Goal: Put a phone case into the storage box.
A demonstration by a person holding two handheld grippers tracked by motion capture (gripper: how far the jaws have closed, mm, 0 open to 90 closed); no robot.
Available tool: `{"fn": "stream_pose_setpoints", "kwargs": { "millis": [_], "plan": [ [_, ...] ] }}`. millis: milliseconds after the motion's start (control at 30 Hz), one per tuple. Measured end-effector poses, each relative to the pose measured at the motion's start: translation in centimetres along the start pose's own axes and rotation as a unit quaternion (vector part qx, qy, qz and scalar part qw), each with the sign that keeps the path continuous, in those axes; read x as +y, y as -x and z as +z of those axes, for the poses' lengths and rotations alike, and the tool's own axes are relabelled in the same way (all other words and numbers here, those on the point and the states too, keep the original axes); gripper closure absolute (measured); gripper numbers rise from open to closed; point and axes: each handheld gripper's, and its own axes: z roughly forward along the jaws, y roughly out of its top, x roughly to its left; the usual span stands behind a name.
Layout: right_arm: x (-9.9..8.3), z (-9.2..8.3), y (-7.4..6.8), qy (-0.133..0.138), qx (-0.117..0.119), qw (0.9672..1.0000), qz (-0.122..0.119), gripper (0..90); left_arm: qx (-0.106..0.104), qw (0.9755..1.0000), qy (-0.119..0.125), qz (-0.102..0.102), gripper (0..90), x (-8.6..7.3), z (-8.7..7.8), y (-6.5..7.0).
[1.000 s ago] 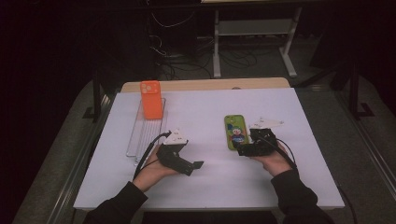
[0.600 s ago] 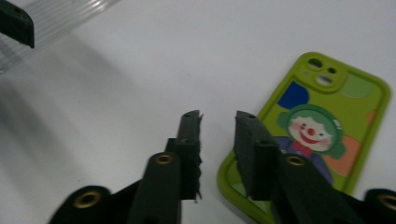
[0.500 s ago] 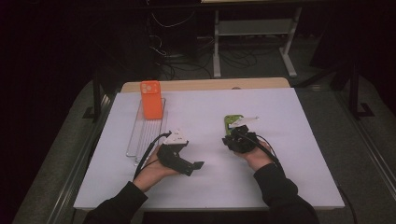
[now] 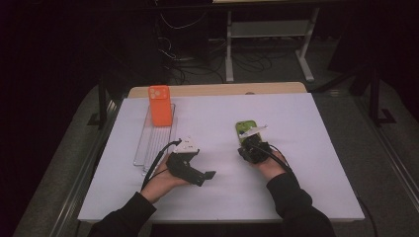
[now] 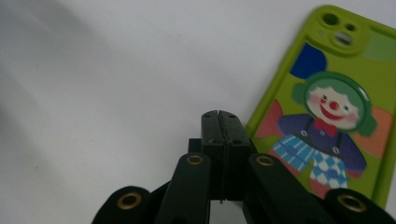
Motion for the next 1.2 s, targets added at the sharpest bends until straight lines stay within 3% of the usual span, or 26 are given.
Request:
{"fn": "stream_pose_setpoints", "kwargs": {
  "millis": [233, 333, 467, 600, 733, 867, 900, 1033, 1100, 1200],
  "plan": [
    [-0.7, -0.6, 1.5, -0.004, -0.019, 0.9998, 0.01, 88.0, 0.0, 1.0, 0.0, -0.001, 0.0, 0.0, 0.1, 0.0],
    [-1.0, -0.8, 1.8, -0.005, -0.014, 0.9998, 0.017, 87.4, 0.001, 1.0, -0.001, 0.003, 0.0, 0.0, 0.1, 0.0],
    [-1.0, -1.8, 1.8, 0.009, 0.018, 0.9995, 0.023, 73.2, 0.0, 1.0, 0.0, 0.0, 0.0, 0.0, 0.1, 0.0],
    [-1.5, -3.3, 2.0, 0.036, 0.048, 0.998, 0.024, 52.2, 0.0, 1.0, -0.002, 0.004, 0.0, 0.0, 0.1, 0.0],
    [-2.5, -4.6, 2.1, 0.06, 0.045, 0.9971, 0.009, 35.5, 0.0, 1.0, -0.004, 0.006, 0.0, 0.0, 0.1, 0.0],
    [-3.8, -5.4, 2.0, 0.059, 0.046, 0.9971, 0.012, 18.5, 0.0, 1.0, -0.003, 0.005, 0.0, -0.1, 0.1, 0.0],
    [-4.3, -5.6, 2.0, 0.061, 0.047, 0.997, 0.003, 13.4, 0.0, 1.0, -0.003, 0.004, 0.0, -0.1, 0.1, 0.0],
    [-5.9, -6.4, 1.9, 0.063, 0.045, 0.997, -0.008, 6.5, 0.001, 1.0, -0.004, 0.004, 0.0, 0.0, 0.1, 0.0],
    [-6.5, -6.8, 2.0, 0.057, 0.054, 0.9969, 0.0, 1.3, 0.001, 1.0, -0.004, 0.004, 0.0, -0.1, 0.1, 0.0],
    [-7.3, -7.2, 2.0, 0.06, 0.058, 0.9965, -0.003, 0.0, 0.001, 1.0, -0.004, 0.005, 0.0, -0.1, 0.1, 0.0]
  ]
}}
